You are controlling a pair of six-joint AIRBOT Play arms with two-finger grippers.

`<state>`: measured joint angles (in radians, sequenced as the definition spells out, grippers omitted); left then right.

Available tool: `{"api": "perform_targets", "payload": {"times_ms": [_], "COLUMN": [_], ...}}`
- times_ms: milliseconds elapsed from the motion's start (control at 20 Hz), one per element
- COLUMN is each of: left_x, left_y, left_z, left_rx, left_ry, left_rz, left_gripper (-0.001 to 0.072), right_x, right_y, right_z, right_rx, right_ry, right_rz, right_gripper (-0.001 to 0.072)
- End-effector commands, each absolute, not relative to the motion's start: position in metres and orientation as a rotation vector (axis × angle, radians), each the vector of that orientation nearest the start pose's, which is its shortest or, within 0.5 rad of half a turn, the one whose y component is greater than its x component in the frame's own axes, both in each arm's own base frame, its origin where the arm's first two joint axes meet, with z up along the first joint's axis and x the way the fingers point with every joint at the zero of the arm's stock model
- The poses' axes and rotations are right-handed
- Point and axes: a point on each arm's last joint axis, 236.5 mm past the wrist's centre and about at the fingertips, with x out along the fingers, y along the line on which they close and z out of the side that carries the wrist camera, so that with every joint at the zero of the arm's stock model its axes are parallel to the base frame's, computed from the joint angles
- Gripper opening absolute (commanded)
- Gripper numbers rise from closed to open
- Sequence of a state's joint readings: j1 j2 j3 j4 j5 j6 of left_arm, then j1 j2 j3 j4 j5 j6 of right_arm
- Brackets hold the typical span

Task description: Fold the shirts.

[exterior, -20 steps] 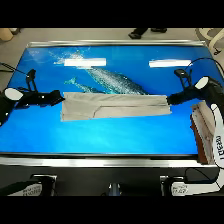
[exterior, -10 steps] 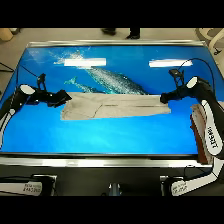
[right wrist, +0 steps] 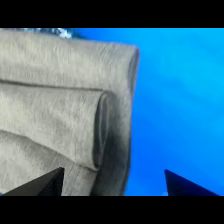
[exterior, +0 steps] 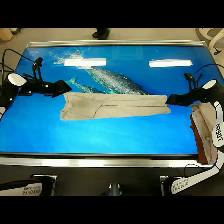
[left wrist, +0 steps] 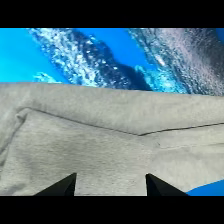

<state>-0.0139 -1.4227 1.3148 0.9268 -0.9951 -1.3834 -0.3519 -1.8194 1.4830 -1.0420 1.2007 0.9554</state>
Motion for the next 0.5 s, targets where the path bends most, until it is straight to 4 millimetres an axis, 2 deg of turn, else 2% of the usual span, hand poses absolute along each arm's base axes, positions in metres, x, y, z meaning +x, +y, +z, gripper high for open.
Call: {"api": "perform_targets", "payload": {"times_ms": [0,100,150,200,250,300,350,400,450], "left_x": [0.453,0.443,0.439,0.436,0.433,0.432,0.431,0.431,0.433], "left_y": [-0.166,-0.198,-0.212,-0.226,-0.241,-0.253,-0.266,-0.279,-0.290], "left_z": [0.087,0.090,0.091,0.092,0.092,0.091,0.089,0.085,0.079], "left_rx": [-0.361,-0.332,-0.318,-0.306,-0.295,-0.286,-0.279,-0.274,-0.280], "left_ry": [0.960,0.956,0.952,0.944,0.932,0.922,0.912,0.900,0.893], "left_rz": [-0.491,-0.550,-0.575,-0.597,-0.619,-0.636,-0.650,-0.660,-0.660], "left_gripper": [0.0539,0.0539,0.0539,0.0539,0.0536,0.0495,0.0311,0.0069,0.0033], "right_x": [0.445,0.458,0.464,0.469,0.473,0.477,0.482,0.488,0.490], "right_y": [-0.028,-0.020,-0.015,-0.010,-0.004,0.002,0.007,0.012,0.014], "right_z": [-0.104,-0.106,-0.105,-0.105,-0.102,-0.095,-0.083,-0.069,-0.051], "right_rx": [0.395,0.397,0.411,0.420,0.432,0.452,0.461,0.451,0.427], "right_ry": [1.360,1.330,1.319,1.305,1.296,1.273,1.233,1.185,1.141], "right_rz": [0.485,0.465,0.445,0.434,0.439,0.453,0.481,0.512,0.534], "right_gripper": [0.0713,0.0697,0.0636,0.0428,0.0139,0.0023,0.0022,0.0020,0.0020]}}
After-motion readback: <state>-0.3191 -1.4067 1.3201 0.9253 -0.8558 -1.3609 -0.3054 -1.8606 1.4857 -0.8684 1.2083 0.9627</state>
